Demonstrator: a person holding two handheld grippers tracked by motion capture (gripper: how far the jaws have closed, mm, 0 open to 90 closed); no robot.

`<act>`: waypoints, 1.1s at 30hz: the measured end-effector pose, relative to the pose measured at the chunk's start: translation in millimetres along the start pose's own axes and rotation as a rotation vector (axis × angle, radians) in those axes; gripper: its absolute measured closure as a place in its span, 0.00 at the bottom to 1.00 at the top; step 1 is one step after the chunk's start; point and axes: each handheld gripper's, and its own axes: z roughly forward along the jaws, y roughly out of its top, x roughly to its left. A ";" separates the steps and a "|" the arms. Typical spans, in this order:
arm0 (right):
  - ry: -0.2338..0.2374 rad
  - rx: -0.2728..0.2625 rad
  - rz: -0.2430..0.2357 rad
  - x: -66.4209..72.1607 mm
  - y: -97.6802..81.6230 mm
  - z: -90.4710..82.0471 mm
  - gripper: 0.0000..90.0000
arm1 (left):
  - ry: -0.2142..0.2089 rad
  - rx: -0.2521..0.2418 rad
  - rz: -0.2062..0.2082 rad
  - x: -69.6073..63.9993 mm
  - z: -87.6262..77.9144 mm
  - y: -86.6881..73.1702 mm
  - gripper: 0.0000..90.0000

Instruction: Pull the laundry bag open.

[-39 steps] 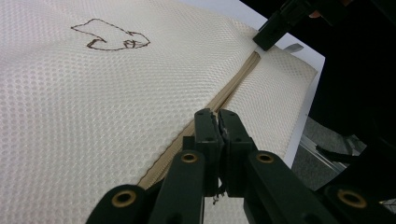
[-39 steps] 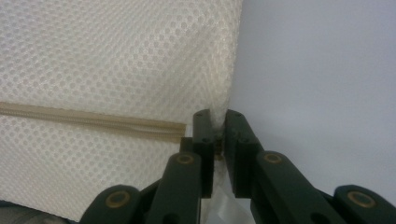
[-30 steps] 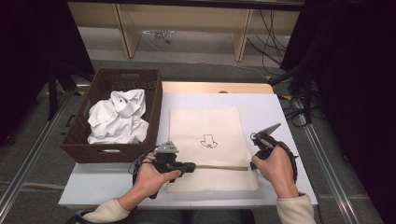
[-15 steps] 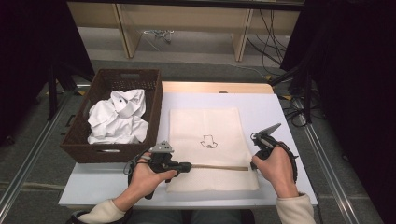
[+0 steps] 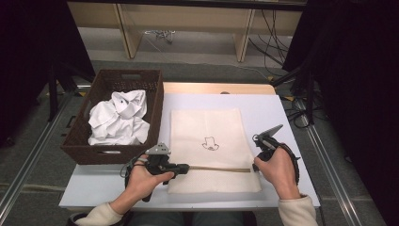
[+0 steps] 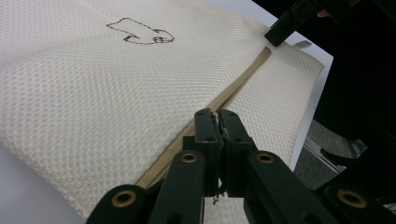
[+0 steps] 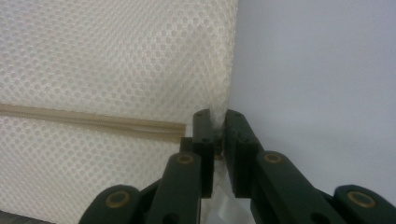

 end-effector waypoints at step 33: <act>-0.007 -0.014 -0.025 -0.5 1.3 4.6 0.94 | 0.023 0.002 -0.026 10.2 -13.9 -9.5 0.97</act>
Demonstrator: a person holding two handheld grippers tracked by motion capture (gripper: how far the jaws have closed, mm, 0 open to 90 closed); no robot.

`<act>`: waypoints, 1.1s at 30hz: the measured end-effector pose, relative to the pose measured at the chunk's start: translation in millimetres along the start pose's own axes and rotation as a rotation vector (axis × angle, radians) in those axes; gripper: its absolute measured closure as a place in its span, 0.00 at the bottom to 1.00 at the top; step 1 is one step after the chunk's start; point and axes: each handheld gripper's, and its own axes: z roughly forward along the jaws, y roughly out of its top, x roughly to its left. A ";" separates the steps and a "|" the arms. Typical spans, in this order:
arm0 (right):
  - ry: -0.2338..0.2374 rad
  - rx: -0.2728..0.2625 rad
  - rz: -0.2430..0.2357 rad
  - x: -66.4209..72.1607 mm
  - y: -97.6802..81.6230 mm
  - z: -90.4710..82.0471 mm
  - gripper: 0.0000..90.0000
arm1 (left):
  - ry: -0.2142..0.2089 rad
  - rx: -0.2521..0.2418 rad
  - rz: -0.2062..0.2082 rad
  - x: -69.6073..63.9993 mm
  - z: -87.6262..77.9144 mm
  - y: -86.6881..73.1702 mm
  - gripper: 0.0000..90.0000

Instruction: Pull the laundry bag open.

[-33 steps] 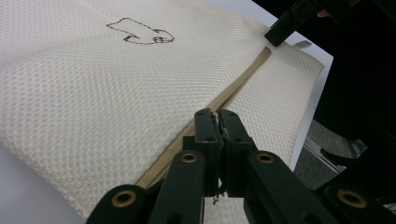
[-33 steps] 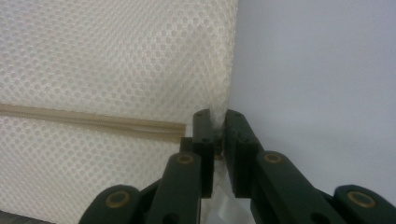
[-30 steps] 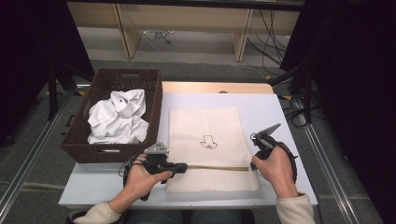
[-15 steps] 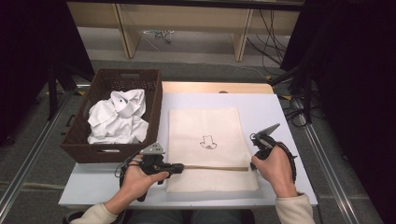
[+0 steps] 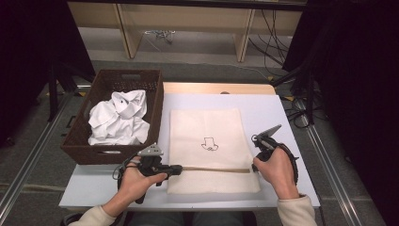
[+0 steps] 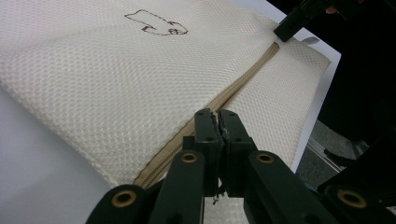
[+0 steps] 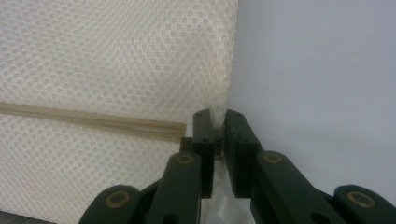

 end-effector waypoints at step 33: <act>0.003 0.022 -0.017 -0.2 0.1 6.5 0.94 | 0.035 -0.010 -0.052 17.3 -22.2 -19.2 0.97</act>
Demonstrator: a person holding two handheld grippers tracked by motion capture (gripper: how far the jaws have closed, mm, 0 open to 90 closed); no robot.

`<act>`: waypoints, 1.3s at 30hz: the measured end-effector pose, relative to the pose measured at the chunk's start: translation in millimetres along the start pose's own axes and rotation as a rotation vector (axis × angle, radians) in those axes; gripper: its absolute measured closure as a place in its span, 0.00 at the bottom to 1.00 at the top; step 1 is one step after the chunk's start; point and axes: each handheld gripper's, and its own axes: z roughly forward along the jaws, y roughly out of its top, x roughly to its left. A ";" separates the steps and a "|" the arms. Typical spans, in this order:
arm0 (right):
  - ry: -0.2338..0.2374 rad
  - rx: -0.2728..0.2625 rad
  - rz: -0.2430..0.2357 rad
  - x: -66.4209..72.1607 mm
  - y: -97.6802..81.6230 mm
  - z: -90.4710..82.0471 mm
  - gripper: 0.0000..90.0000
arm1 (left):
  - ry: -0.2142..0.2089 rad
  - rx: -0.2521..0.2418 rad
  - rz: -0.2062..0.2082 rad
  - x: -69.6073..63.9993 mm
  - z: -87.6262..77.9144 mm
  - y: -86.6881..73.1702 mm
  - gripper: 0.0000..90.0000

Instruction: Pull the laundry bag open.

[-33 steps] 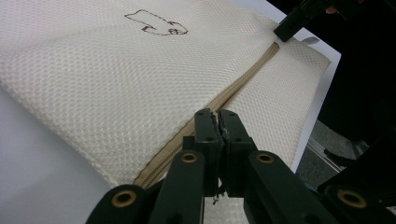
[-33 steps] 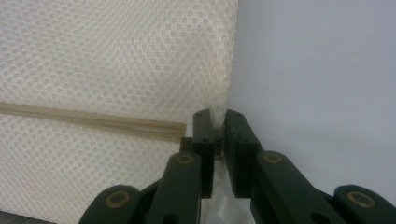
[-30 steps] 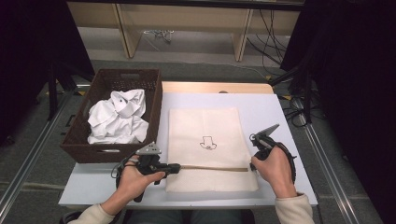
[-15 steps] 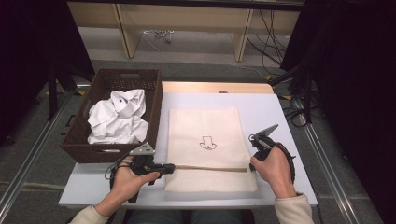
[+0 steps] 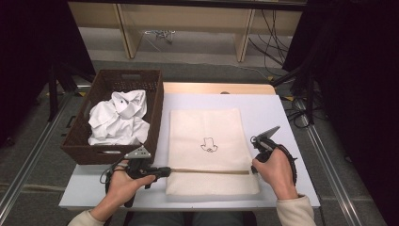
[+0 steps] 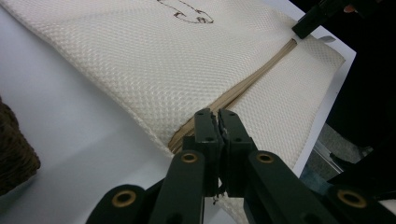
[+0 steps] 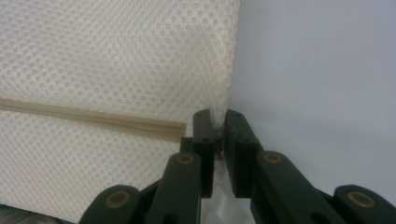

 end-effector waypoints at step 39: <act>0.032 0.101 0.038 9.6 -4.6 16.8 0.94 | 0.182 0.171 0.143 8.7 -1.4 -11.3 0.96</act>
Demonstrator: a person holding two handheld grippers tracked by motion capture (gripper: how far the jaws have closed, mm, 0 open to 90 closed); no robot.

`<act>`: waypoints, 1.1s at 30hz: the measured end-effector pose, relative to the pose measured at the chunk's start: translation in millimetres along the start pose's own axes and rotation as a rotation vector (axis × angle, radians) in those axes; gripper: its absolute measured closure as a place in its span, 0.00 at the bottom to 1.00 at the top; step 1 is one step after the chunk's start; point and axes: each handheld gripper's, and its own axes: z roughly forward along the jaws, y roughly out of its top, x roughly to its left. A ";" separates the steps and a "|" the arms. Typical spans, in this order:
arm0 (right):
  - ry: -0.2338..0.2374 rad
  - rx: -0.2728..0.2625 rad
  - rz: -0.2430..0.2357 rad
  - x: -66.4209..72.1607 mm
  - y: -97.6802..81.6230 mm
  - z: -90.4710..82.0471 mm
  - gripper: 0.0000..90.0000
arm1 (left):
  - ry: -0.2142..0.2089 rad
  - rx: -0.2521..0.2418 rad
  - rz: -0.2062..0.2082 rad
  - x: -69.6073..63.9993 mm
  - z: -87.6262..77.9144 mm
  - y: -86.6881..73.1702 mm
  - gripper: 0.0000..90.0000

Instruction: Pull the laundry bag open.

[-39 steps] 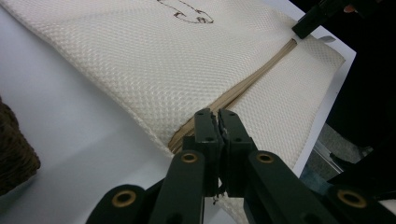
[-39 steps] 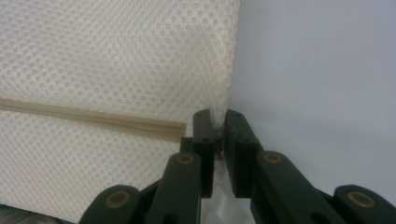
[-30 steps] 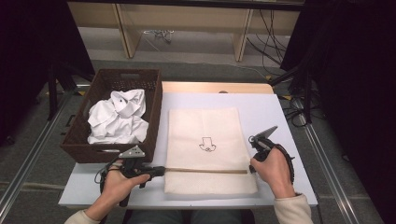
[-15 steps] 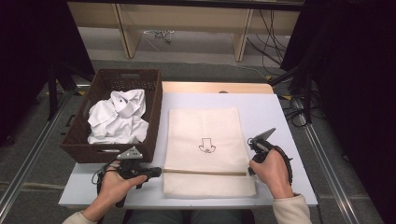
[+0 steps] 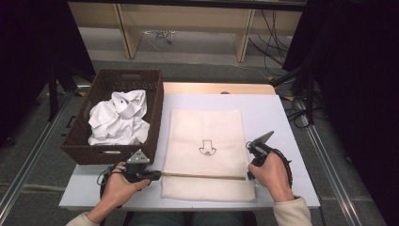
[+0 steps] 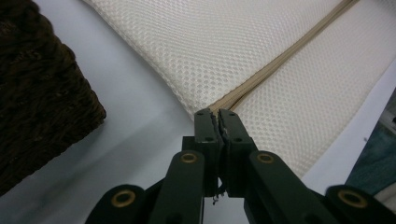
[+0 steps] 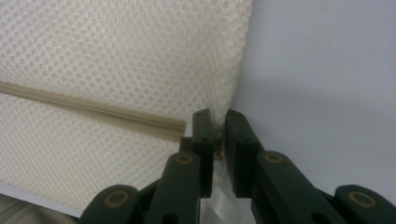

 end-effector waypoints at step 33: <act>-0.006 -0.090 -0.041 -1.4 -3.0 -12.9 0.75 | 0.002 -0.008 0.110 -21.1 22.9 11.8 0.87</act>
